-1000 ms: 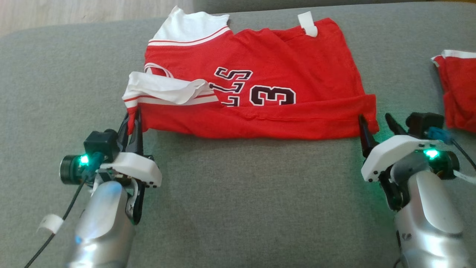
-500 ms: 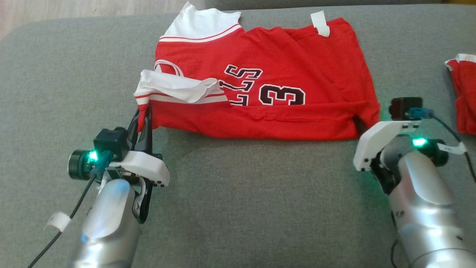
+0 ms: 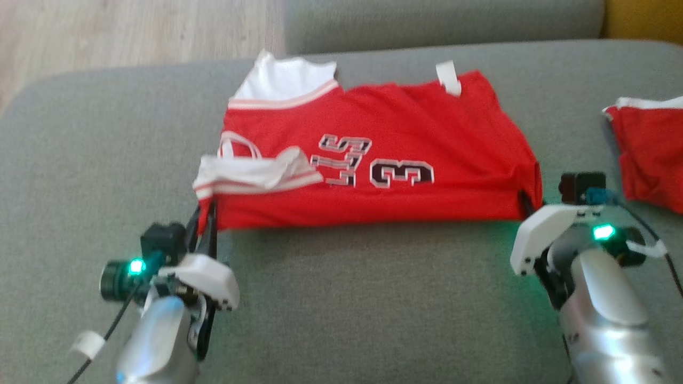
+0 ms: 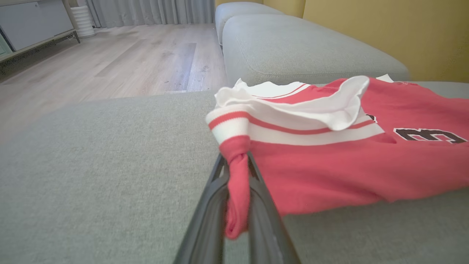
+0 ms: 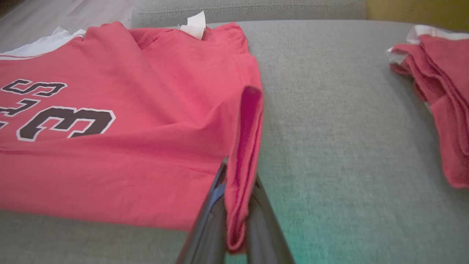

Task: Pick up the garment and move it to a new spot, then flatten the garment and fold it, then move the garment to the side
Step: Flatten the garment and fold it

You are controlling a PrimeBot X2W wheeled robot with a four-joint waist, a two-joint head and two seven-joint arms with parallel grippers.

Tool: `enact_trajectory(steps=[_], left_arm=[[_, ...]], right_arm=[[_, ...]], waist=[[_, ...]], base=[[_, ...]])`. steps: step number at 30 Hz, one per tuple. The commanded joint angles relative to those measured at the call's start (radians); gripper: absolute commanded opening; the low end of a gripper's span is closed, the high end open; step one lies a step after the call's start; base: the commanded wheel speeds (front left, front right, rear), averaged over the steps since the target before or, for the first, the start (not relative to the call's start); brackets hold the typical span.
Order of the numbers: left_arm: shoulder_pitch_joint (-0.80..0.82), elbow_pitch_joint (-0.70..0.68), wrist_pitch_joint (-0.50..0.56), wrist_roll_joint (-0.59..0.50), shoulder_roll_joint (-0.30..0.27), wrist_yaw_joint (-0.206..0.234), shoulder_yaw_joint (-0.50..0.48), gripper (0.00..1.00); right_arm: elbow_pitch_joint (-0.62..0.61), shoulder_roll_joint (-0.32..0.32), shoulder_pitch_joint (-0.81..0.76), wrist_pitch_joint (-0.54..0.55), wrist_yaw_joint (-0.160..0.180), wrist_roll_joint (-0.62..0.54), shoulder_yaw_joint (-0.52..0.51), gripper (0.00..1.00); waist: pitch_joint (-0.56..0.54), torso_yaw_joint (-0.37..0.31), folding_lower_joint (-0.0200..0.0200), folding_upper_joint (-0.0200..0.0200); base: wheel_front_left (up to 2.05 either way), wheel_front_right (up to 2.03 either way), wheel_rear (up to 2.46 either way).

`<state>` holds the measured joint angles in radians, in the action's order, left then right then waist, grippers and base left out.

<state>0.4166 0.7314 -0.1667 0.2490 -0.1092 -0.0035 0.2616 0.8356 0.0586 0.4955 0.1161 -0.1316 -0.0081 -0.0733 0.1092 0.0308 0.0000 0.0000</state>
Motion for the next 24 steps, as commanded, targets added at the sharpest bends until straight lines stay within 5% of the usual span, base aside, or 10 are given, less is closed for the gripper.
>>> enact_trajectory(steps=[1, 8, 18, 24], left_arm=[[0.012, -0.027, 0.002, 0.009, -0.037, 0.002, -0.029, 0.00], [-0.110, -0.071, 0.057, 0.033, -0.048, -0.012, -0.016, 0.00], [-0.294, -0.268, 0.208, 0.060, -0.084, -0.008, 0.008, 0.00], [-0.347, -0.357, 0.285, 0.067, -0.105, 0.004, 0.016, 0.00]], right_arm=[[-0.044, -0.008, 0.001, 0.009, 0.001, 0.005, 0.017, 0.00], [-0.172, 0.001, -0.127, 0.163, 0.001, 0.051, 0.055, 0.00], [-0.506, 0.053, -0.344, 0.422, 0.001, 0.148, 0.071, 0.00], [-0.622, 0.046, -0.429, 0.483, 0.001, 0.160, 0.047, 0.00]], waist=[[-0.033, -0.008, 0.0000, 0.0000], [-0.128, -0.016, 0.0000, 0.0000], [-0.173, -0.018, 0.0000, 0.0000], [-0.168, -0.022, 0.0000, 0.0000]], base=[[0.00, 0.00, 0.00], [0.00, 0.00, 0.00], [0.00, 0.00, 0.00], [0.00, 0.00, 0.00]])
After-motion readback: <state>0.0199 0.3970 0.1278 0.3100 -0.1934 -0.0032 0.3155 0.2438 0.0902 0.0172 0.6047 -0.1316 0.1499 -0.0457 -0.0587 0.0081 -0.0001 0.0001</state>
